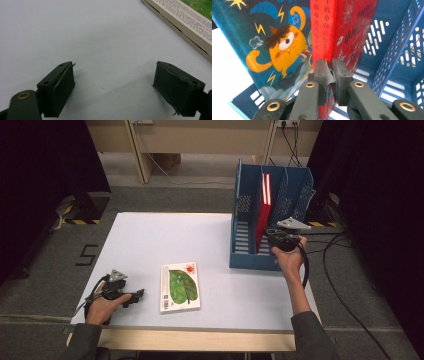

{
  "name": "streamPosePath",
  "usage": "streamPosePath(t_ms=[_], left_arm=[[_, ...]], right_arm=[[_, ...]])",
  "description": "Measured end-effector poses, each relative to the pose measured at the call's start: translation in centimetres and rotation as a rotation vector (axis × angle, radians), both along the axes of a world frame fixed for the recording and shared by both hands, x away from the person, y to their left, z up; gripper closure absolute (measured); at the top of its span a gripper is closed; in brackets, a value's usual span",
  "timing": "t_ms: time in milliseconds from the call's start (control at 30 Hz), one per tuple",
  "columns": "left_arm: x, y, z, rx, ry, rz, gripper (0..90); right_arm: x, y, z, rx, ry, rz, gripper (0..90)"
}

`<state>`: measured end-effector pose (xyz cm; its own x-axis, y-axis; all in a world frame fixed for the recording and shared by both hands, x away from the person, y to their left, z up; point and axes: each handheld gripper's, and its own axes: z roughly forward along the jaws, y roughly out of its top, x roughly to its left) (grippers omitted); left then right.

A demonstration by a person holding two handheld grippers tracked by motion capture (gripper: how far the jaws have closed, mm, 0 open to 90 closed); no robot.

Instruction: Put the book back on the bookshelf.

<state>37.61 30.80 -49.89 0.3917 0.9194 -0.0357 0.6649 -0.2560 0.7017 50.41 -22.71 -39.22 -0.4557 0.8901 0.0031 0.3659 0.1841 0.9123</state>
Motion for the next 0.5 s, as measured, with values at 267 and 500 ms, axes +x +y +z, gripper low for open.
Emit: streamPosePath(t_ms=[267,500], left_arm=[[0.0,0.0,0.0,-0.001,-0.002,-0.001,15.5],[-0.1,0.0,0.0,-0.001,-0.001,-0.002,15.4]], right_arm=[[0.1,0.3,-0.1,0.013,0.012,-0.009,78.2],[-3.1,0.8,0.9,0.035,-0.019,0.011,63.9]])
